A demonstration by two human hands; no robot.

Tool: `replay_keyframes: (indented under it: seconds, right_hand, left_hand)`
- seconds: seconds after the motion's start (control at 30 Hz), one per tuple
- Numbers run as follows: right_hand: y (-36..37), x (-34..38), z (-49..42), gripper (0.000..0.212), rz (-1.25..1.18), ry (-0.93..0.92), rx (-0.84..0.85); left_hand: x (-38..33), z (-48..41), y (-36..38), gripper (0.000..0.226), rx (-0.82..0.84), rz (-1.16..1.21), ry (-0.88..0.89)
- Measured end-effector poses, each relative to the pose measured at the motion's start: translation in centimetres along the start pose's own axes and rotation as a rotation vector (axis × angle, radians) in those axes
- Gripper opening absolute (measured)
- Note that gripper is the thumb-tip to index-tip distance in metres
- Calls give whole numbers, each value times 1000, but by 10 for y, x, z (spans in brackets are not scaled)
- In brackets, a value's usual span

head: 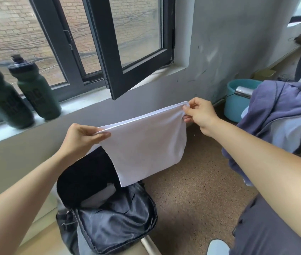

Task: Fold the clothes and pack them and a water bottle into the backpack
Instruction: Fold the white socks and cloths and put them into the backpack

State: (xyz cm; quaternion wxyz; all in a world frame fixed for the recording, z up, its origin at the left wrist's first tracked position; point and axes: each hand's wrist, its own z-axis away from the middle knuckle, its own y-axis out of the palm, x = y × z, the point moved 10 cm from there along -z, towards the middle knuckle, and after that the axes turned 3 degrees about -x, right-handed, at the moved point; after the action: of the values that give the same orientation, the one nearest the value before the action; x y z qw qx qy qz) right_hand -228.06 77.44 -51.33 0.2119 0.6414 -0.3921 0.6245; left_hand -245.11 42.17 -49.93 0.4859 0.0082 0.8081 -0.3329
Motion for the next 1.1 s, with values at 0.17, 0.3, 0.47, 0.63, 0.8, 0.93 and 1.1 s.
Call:
replay_keyframes:
  seconds: [0.17,0.3,0.47,0.63,0.8,0.93,1.1]
  right_hand:
    - [16,-7,5,12,55,31,119]
    - [21,-1,11,17,168,16,132]
    - [31,16,21,26,108,3,132]
    - [46,47,45,29,-3,-62,157]
    - [72,69,80,22,-90,-103,243]
    - [95,81,109,20,-87,-159,392]
    - [114,84,130,13,19,-233,518]
  left_hand:
    - [-2,2,-19,19,-132,207,-32]
    - [24,-3,-34,41,-263,162,-179]
    - [42,-2,-29,22,-285,220,-361]
    - [16,3,-9,26,-257,306,-406]
    - [-25,22,33,23,4,388,-389]
    - [-45,34,53,23,103,478,-374]
    - [-57,41,65,20,172,513,-306]
